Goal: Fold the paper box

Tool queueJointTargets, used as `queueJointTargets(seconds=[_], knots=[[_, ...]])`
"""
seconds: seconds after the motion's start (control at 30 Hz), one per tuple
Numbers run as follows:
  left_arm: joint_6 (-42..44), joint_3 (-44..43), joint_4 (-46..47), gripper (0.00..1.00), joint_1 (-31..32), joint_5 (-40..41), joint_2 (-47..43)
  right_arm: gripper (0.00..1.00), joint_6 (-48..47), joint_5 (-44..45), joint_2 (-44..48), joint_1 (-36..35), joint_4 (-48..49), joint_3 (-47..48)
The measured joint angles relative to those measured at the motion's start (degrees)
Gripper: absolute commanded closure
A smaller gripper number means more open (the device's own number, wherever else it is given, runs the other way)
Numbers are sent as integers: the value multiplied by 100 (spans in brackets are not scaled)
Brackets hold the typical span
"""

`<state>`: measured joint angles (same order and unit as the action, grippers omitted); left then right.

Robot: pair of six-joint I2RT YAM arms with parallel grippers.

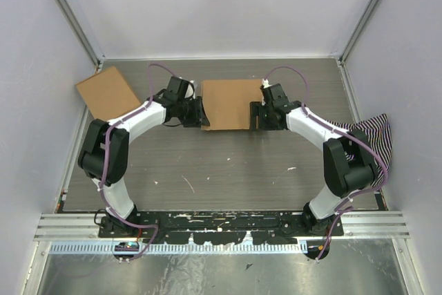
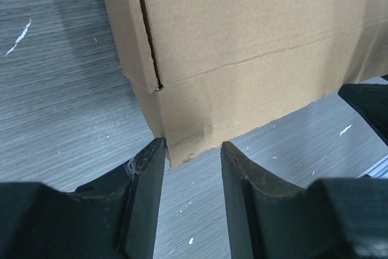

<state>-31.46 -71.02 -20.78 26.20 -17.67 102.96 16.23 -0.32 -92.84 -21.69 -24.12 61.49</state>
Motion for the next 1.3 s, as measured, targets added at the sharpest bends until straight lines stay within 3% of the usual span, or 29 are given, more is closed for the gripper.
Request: queueJointTargets(seconds=[0.27,0.53,0.57,0.73,0.77,0.93,1.13,1.3], knots=[[-55,72,289,52,-44,48,232,25,0,245,-205,0,219,-57],[131,79,7,51,-44,682,188,29,17,439,-278,0,350,-188],[146,79,-68,51,-44,772,111,37,17,439,-267,0,350,-208],[160,-131,-234,52,-44,990,-492,93,42,411,15,0,278,-433],[157,-249,-214,52,-44,992,-557,98,83,400,105,0,245,-459],[72,-1331,87,51,-7,828,-295,99,240,389,214,0,267,-457],[-136,-2618,431,51,201,457,1073,99,474,437,-219,0,284,-315],[-208,-3145,299,51,374,267,2068,99,621,468,-472,0,444,-304]])
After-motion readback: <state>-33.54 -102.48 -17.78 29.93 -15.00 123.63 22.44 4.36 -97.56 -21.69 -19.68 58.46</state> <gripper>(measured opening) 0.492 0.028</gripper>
